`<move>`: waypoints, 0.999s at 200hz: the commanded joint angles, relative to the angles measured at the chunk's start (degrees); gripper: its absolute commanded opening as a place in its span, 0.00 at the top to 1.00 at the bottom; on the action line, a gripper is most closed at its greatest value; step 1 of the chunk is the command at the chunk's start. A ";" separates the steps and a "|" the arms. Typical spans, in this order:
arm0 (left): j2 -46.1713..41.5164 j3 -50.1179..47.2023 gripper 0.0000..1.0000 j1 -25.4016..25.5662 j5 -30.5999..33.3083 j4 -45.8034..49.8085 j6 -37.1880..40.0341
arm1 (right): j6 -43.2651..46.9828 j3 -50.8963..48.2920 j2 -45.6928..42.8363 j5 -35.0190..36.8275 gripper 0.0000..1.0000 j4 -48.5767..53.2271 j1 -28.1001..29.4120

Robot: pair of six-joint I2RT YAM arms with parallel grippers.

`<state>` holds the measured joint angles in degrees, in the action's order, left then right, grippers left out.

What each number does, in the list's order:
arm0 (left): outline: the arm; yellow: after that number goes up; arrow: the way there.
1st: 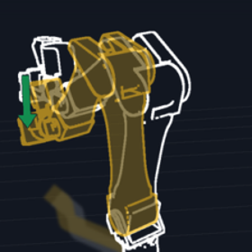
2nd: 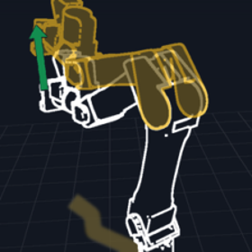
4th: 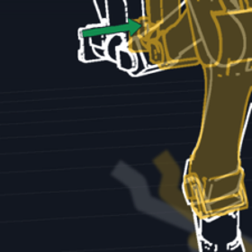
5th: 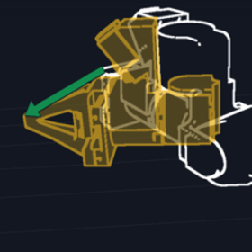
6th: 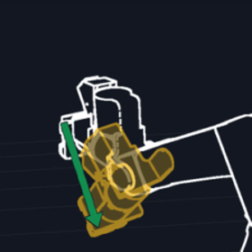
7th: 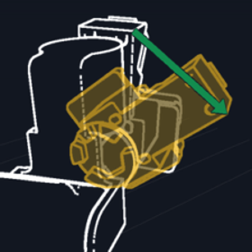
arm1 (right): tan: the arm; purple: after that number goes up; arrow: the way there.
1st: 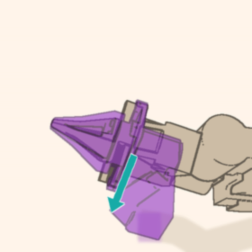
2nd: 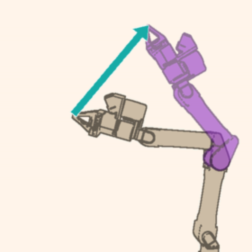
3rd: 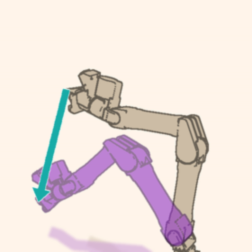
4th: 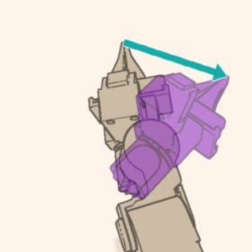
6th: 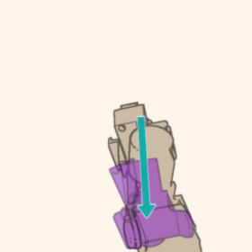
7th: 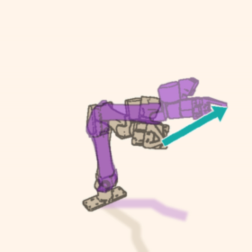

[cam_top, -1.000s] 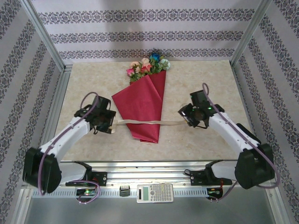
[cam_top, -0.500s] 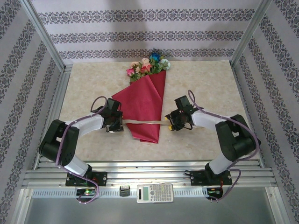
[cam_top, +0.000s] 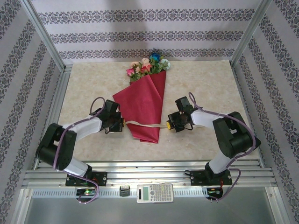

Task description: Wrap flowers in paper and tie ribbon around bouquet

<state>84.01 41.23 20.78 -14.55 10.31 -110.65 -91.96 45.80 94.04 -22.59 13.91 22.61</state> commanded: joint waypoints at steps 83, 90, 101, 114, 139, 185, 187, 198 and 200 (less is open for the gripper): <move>-17.27 -13.70 1.00 4.14 -4.30 15.04 12.39 | 36.51 -4.07 -17.59 2.04 0.42 3.95 2.87; -17.77 -14.05 1.00 4.17 -3.94 15.60 12.39 | 39.53 -4.46 -17.48 1.05 0.41 0.47 2.75; -18.46 -14.49 1.00 4.19 -3.16 15.61 12.32 | 42.98 -4.57 -15.35 -2.75 0.42 -4.62 2.12; -18.50 -14.78 1.00 4.24 -3.01 15.06 11.91 | 45.17 -3.23 -10.52 -6.98 0.43 -8.14 1.90; -17.77 -14.05 1.00 4.27 -2.99 15.50 12.55 | 46.33 -0.90 -3.34 -10.90 0.40 -14.22 2.13; -19.12 -14.51 1.00 4.28 -2.26 16.42 12.40 | 46.42 2.40 5.81 -15.28 0.38 -18.85 2.82; -19.14 -14.51 1.00 4.28 -2.29 16.41 12.39 | 46.32 2.37 6.09 -15.46 0.38 -19.26 2.99; -19.12 -14.65 1.00 4.27 -2.18 16.33 12.39 | 45.77 2.62 7.38 -16.25 0.38 -20.40 3.63; -19.09 -14.55 1.00 4.27 -2.16 16.24 12.39 | 45.61 2.60 7.56 -16.28 0.38 -20.59 3.70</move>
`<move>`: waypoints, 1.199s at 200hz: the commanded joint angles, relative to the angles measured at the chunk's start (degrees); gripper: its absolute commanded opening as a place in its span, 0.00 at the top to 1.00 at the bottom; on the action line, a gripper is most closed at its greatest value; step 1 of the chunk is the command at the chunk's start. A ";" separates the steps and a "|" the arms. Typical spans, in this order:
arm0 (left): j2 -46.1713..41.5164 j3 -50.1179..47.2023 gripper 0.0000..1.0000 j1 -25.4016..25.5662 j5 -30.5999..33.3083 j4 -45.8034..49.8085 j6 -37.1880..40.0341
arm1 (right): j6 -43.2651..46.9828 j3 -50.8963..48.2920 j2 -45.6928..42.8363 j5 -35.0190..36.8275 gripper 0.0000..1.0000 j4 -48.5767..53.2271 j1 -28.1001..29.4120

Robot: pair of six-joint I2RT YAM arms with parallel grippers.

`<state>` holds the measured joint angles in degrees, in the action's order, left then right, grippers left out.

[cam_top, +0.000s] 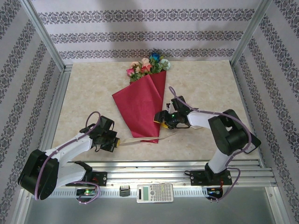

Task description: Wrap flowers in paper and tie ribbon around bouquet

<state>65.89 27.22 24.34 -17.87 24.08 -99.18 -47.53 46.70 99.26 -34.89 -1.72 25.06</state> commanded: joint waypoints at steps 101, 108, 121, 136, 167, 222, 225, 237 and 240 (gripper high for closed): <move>2.13 -0.08 1.00 0.70 0.96 -0.98 1.03 | -1.65 5.07 11.99 -6.46 0.74 -11.51 2.68; 2.29 0.04 1.00 0.66 1.08 -1.14 1.06 | -1.77 4.98 11.56 -6.05 0.77 -11.35 2.38; 2.67 0.31 1.00 0.63 1.52 -1.33 1.16 | -1.90 5.03 10.19 -5.58 0.86 -11.25 1.86; 3.51 0.49 1.00 0.58 1.82 -1.79 1.44 | -2.91 5.58 8.36 -5.46 0.94 -11.25 1.25; 7.01 0.07 1.00 0.35 1.81 -5.54 1.59 | -7.48 7.62 5.85 -7.38 1.00 -11.35 -0.72; 19.14 4.75 1.00 -3.37 0.99 -13.45 5.51 | -10.09 13.64 3.72 -15.01 1.00 -4.89 -3.85; 19.89 5.04 1.00 -3.82 1.03 -14.44 5.67 | -10.11 13.64 3.54 -15.22 1.00 -4.72 -3.94; 23.51 6.97 1.00 -6.09 0.77 -16.96 6.91 | -10.34 13.61 2.93 -16.17 1.00 -3.93 -4.22; 24.49 7.80 1.00 -6.83 0.70 -17.37 7.49 | -10.39 13.52 2.73 -16.37 1.00 -3.72 -4.29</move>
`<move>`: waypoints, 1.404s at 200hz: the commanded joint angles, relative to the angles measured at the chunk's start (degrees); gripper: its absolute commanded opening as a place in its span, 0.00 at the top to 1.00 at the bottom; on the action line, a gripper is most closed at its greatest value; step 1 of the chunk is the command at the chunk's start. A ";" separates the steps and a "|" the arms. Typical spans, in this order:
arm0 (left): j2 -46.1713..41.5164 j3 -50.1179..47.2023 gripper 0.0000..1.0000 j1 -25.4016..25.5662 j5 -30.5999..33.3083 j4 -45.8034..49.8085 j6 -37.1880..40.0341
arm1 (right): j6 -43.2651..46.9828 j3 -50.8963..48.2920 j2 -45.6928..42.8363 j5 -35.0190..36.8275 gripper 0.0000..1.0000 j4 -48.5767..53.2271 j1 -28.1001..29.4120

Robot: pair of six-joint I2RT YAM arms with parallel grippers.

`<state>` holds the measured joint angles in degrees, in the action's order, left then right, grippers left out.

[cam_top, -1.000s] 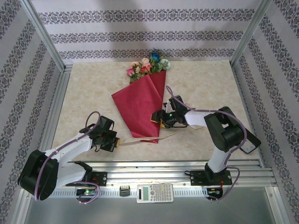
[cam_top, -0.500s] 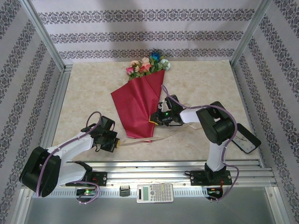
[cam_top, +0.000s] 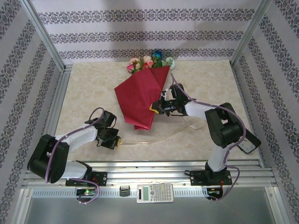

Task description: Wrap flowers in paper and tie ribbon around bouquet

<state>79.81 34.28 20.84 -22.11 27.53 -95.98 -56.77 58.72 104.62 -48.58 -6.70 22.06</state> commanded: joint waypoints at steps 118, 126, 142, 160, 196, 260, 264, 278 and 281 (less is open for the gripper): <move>21.38 16.95 1.00 -13.98 0.36 -26.99 7.99 | 3.73 -8.18 -11.28 7.70 0.62 19.11 0.64; 20.03 15.48 1.00 -13.94 0.46 -27.23 7.50 | 4.66 -7.45 -12.71 10.61 0.58 23.30 0.36; 17.63 12.60 1.00 -13.92 0.54 -28.40 6.47 | 6.52 -6.33 -16.04 16.27 0.53 31.39 -0.41; 15.87 10.82 1.00 -13.91 0.39 -28.34 6.05 | 6.89 -6.71 -19.48 22.47 0.50 38.40 -2.83; 14.81 9.72 1.00 -14.05 -0.90 -27.90 6.03 | 3.01 -10.24 -19.82 27.44 0.50 44.36 -6.99; 14.19 9.63 1.00 -14.10 -1.27 -27.18 6.79 | -5.14 -8.67 -10.36 27.92 0.53 37.79 -8.40; 14.23 9.71 1.00 -14.07 -1.44 -27.18 6.84 | -5.49 -8.40 -9.46 27.85 0.55 37.11 -8.50; 14.57 9.78 1.00 -14.30 -1.95 -27.59 6.99 | -6.32 -7.07 -6.30 28.39 0.60 36.21 -9.00; 14.69 9.81 1.00 -14.31 -2.13 -27.65 6.93 | -6.58 -6.75 -5.58 28.37 0.61 36.01 -9.17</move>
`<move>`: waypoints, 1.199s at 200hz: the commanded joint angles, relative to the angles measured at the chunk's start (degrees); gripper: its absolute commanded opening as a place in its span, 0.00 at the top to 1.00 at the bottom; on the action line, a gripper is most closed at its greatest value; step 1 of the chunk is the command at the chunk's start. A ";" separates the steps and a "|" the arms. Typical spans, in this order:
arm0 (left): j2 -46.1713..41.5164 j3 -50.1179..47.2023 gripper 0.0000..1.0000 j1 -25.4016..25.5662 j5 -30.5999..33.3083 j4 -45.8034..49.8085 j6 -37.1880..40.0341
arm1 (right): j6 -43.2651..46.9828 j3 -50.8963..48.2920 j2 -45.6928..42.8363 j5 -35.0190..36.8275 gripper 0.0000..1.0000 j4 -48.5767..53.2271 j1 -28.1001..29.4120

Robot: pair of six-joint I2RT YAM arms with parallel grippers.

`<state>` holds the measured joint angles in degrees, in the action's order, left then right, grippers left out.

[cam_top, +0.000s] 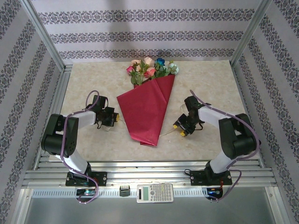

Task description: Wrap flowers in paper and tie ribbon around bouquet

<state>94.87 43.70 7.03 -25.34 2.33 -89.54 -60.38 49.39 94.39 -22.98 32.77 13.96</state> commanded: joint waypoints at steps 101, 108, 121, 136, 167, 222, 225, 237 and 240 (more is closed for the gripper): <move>7.10 7.71 1.00 -3.14 -4.67 -3.85 4.52 | -5.26 19.57 13.89 6.55 1.00 -5.16 -5.66; 8.19 9.04 1.00 -3.32 -4.99 -3.22 4.99 | -5.12 21.14 14.59 6.71 1.00 -4.97 -5.91; 10.19 11.74 1.00 -3.70 -5.53 -1.97 6.10 | -5.09 24.20 16.26 6.75 1.00 -4.49 -6.54; 12.06 14.83 1.00 -3.95 -5.38 0.34 7.27 | -5.02 27.52 18.46 6.26 1.00 -4.28 -7.34; 14.48 19.41 1.00 -4.47 -4.77 4.26 9.50 | -5.15 32.61 21.39 6.15 1.00 -3.24 -8.42; 11.70 19.87 0.61 -4.77 -5.15 13.88 12.35 | -2.91 32.32 21.23 4.61 0.92 -0.48 -8.68; 10.98 19.77 0.58 -4.87 -4.67 14.84 12.66 | -2.76 32.00 20.81 4.78 0.90 -0.33 -8.68; 7.31 19.96 0.48 -5.29 -1.59 19.53 14.87 | -2.01 30.58 18.98 5.74 0.81 -0.13 -8.77; 6.40 20.26 0.46 -5.43 -0.72 20.85 15.56 | -1.74 30.26 18.43 6.06 0.78 0.04 -8.77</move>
<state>108.33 63.72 3.14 -29.85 11.05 -78.46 -64.36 82.24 116.22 -18.46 30.04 5.72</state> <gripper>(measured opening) 0.474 0.154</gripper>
